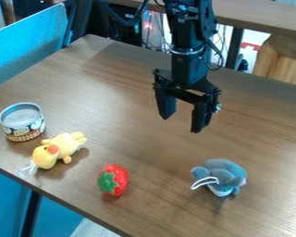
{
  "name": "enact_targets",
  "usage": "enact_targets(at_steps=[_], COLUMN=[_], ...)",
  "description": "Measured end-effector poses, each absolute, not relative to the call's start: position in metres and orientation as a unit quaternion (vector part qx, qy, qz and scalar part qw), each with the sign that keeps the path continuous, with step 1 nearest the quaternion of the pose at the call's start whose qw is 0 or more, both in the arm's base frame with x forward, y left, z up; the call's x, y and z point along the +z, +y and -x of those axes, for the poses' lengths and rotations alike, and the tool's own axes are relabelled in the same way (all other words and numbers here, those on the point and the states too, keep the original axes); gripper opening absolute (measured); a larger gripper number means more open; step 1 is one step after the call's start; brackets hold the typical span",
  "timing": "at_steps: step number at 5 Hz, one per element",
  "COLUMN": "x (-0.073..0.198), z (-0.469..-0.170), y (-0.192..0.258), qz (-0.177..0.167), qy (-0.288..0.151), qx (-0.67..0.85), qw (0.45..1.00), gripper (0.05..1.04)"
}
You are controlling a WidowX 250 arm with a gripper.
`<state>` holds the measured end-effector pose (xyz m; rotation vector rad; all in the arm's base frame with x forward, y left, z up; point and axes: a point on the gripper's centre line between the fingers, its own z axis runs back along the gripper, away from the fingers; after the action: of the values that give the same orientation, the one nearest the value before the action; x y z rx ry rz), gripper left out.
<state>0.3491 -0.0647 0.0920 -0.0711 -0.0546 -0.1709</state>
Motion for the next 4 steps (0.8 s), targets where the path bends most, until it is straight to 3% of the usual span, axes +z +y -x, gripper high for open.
enact_targets(at_steps=[1, 4], x=[0.080, 0.078], z=[-0.347, -0.351], y=[-0.064, -0.138], qz=[0.034, 0.044], qy=[-0.010, -0.079], qx=[-0.083, -0.092], qw=[0.996, 0.992], gripper=[1.004, 1.005])
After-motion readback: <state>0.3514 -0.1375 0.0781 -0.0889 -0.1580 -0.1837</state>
